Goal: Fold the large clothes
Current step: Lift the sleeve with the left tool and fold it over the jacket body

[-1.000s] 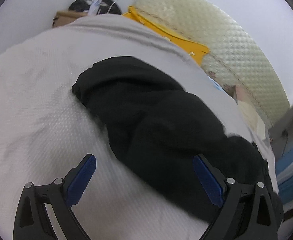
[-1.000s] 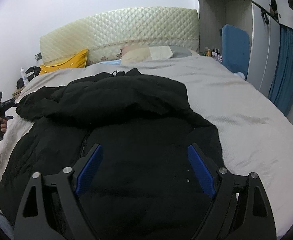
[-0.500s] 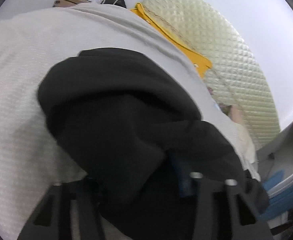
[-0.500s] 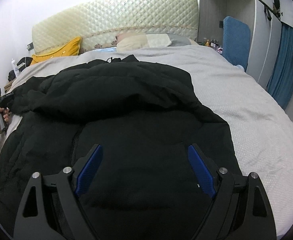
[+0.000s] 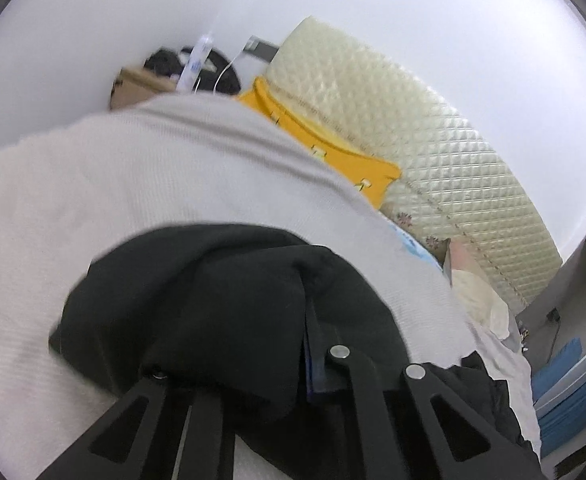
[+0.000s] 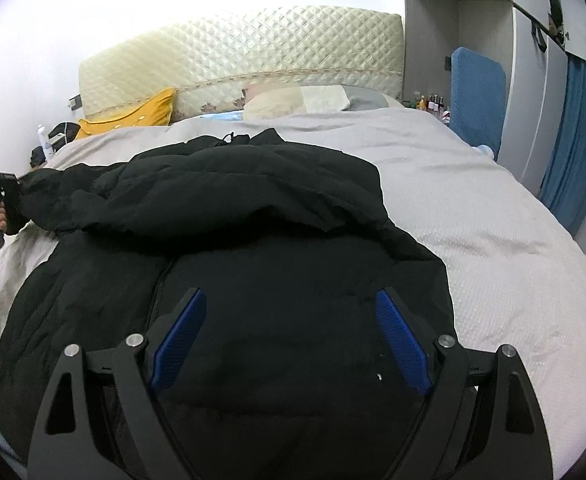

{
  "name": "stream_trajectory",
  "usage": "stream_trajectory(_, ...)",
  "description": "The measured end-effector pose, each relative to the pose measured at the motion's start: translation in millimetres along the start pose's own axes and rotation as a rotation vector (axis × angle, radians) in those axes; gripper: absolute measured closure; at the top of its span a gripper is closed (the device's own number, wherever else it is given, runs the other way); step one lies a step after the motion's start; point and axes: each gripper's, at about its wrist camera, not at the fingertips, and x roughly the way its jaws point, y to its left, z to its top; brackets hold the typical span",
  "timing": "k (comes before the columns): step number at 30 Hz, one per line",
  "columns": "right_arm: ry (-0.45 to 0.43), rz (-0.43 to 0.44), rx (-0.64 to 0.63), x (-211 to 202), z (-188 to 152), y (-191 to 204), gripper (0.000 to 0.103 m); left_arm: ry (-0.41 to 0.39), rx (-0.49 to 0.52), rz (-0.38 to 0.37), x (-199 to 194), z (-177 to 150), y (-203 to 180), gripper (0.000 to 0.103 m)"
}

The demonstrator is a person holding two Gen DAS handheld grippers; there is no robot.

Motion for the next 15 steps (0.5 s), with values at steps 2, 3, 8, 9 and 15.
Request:
stream_trajectory(2,-0.007,0.034,0.004,-5,0,-2,0.016,-0.032,0.038,0.018,-26,4,-17,0.095)
stream_trajectory(3,-0.013,0.037,-0.005,-8,1,-2,0.016,-0.039,0.055,0.024,-35,5,-24,0.095)
stream_trajectory(8,-0.036,0.077,-0.057,-20,3,-2,0.016,-0.055,0.141,0.052,-83,13,-64,0.095)
stream_trajectory(9,-0.041,0.087,-0.067,-23,3,-2,0.016,-0.057,0.156,0.055,-93,13,-71,0.095)
stream_trajectory(15,-0.12,0.088,-0.09,-46,2,-5,0.016,-0.073,0.291,0.083,-138,7,-137,0.096)
